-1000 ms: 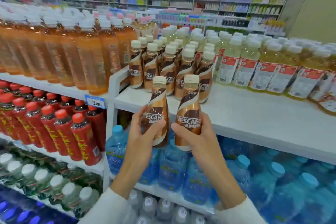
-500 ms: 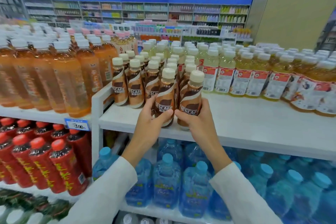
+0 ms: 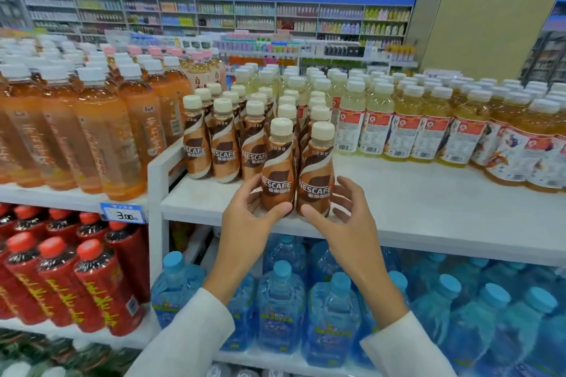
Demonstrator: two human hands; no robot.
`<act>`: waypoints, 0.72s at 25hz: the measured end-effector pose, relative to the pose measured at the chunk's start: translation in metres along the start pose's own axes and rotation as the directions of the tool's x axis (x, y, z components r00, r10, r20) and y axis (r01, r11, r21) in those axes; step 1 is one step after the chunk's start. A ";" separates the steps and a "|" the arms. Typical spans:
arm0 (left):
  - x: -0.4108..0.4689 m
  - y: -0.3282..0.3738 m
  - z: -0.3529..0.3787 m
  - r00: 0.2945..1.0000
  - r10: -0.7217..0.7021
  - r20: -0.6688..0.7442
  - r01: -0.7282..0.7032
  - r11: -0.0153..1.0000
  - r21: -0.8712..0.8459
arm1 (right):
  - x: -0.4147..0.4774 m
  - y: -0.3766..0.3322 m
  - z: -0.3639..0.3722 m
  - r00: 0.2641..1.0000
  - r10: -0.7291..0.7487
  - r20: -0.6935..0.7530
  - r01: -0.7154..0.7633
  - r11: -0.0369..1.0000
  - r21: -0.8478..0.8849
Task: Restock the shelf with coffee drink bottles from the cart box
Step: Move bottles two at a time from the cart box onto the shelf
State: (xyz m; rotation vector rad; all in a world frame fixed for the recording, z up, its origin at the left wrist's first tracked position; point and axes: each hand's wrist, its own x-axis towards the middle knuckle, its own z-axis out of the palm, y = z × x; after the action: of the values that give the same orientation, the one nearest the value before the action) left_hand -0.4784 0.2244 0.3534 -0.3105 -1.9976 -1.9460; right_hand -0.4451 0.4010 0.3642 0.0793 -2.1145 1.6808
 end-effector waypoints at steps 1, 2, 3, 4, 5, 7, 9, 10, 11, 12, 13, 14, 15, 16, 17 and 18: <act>-0.001 0.001 0.001 0.999 0.006 -0.035 -0.005 1.000 0.029 | -0.001 -0.001 0.000 1.000 -0.013 -0.022 0.013 1.000 -0.007; -0.002 0.001 0.003 0.998 0.018 -0.065 -0.014 0.998 0.063 | -0.001 -0.002 0.001 0.999 -0.022 -0.039 0.022 1.000 -0.008; -0.003 0.002 0.003 0.995 0.035 -0.089 -0.026 0.994 0.102 | -0.001 -0.003 0.003 0.998 -0.025 -0.051 0.025 1.000 -0.007; -0.004 0.001 0.004 0.993 0.050 -0.108 -0.035 0.990 0.139 | -0.001 -0.004 0.005 0.998 -0.022 -0.056 0.022 1.000 0.003; -0.005 0.001 0.002 0.991 0.057 -0.125 -0.035 0.985 0.170 | -0.001 -0.004 0.009 0.998 -0.017 -0.053 0.018 1.000 0.020; -0.005 0.000 -0.009 0.985 0.061 -0.164 -0.024 0.976 0.218 | -0.001 -0.004 0.021 0.999 -0.018 -0.038 0.020 0.999 0.046; -0.003 0.000 -0.028 0.978 0.058 -0.200 -0.010 0.972 0.235 | -0.002 -0.007 0.040 0.999 -0.025 -0.020 0.026 0.998 0.054; -0.001 0.000 -0.039 0.974 0.053 -0.220 -0.002 0.974 0.226 | -0.001 -0.009 0.052 1.000 -0.027 -0.008 0.028 0.998 0.055; 0.000 0.000 -0.051 0.968 0.049 -0.245 0.003 0.978 0.208 | 0.001 -0.012 0.066 0.999 -0.031 0.009 0.030 0.998 0.053; 0.002 0.001 -0.064 0.961 0.046 -0.272 0.007 0.982 0.189 | 0.003 -0.015 0.080 0.999 -0.037 0.028 0.035 0.998 0.045; 0.004 0.002 -0.075 0.953 0.043 -0.300 0.013 0.983 0.180 | 0.005 -0.018 0.094 0.998 -0.045 0.047 0.043 0.999 0.034; 0.008 0.003 -0.086 0.945 0.041 -0.325 0.021 0.983 0.184 | 0.007 -0.022 0.107 0.997 -0.052 0.063 0.050 0.998 0.023; 0.011 0.004 -0.096 0.938 0.038 -0.346 0.032 0.980 0.195 | 0.009 -0.025 0.120 0.996 -0.059 0.072 0.058 0.998 0.016; 0.014 0.004 -0.105 0.932 0.036 -0.361 0.043 0.977 0.210 | 0.011 -0.028 0.131 0.995 -0.067 0.075 0.067 0.998 0.012; 0.017 0.004 -0.112 0.929 0.039 -0.369 0.049 0.973 0.228 | 0.013 -0.029 0.141 0.995 -0.075 0.073 0.074 0.997 0.009; 0.020 0.003 -0.116 0.926 0.053 -0.375 0.046 0.967 0.251 | 0.014 -0.030 0.148 0.995 -0.078 0.067 0.078 0.997 0.005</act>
State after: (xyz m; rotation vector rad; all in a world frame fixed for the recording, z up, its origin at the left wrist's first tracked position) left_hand -0.4858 0.1071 0.3653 0.1210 -1.9473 -1.5709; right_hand -0.4929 0.2571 0.3719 0.2194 -2.1298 1.6569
